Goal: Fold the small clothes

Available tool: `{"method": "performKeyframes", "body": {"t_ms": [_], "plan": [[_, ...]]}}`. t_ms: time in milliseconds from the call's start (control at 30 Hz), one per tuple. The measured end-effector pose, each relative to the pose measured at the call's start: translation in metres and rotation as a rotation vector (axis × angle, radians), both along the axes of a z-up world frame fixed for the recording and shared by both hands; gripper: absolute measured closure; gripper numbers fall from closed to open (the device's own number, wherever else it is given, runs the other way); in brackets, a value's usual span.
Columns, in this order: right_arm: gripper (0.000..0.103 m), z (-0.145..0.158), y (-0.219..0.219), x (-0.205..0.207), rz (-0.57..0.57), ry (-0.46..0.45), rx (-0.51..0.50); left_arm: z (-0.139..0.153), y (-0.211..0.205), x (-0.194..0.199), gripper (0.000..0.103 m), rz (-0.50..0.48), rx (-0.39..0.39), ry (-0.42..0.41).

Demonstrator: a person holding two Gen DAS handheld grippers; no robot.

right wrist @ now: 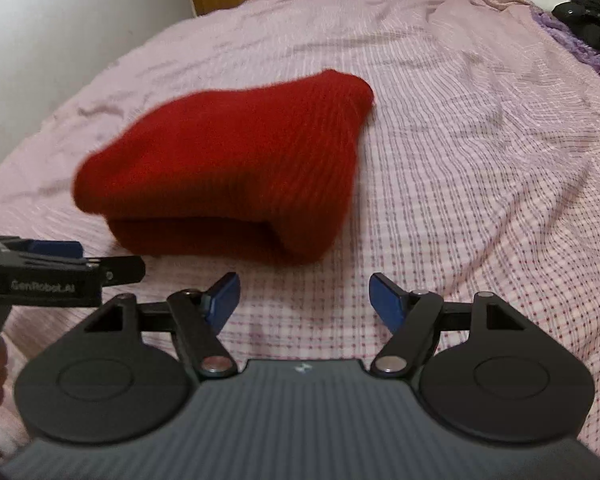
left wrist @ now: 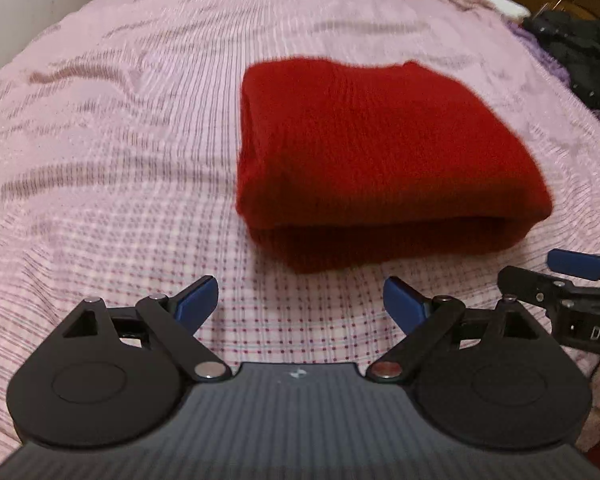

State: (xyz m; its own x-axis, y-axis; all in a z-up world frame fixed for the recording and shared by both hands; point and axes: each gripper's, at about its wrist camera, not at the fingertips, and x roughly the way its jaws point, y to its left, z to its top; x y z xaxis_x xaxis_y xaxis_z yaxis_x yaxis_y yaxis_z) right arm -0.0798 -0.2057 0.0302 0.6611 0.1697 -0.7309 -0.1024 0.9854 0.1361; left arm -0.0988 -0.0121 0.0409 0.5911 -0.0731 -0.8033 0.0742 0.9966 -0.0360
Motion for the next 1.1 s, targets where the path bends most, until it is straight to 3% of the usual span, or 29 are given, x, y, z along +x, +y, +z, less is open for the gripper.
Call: {"method": "performKeyframes", "body": {"t_ms": [167, 433, 1100], "plan": [[0.03, -0.016, 0.001, 0.003, -0.016, 0.019, -0.038, -0.014, -0.007, 0.007, 0.009, 0.027, 0.025, 0.021], [0.018, -0.025, 0.004, 0.009, -0.017, 0.026, -0.017, -0.02, -0.011, 0.015, 0.005, 0.036, 0.039, 0.031], [0.016, -0.029, 0.002, 0.012, -0.027, 0.026, 0.004, -0.025, -0.018, 0.015, 0.001, 0.037, 0.046, 0.025]]}}
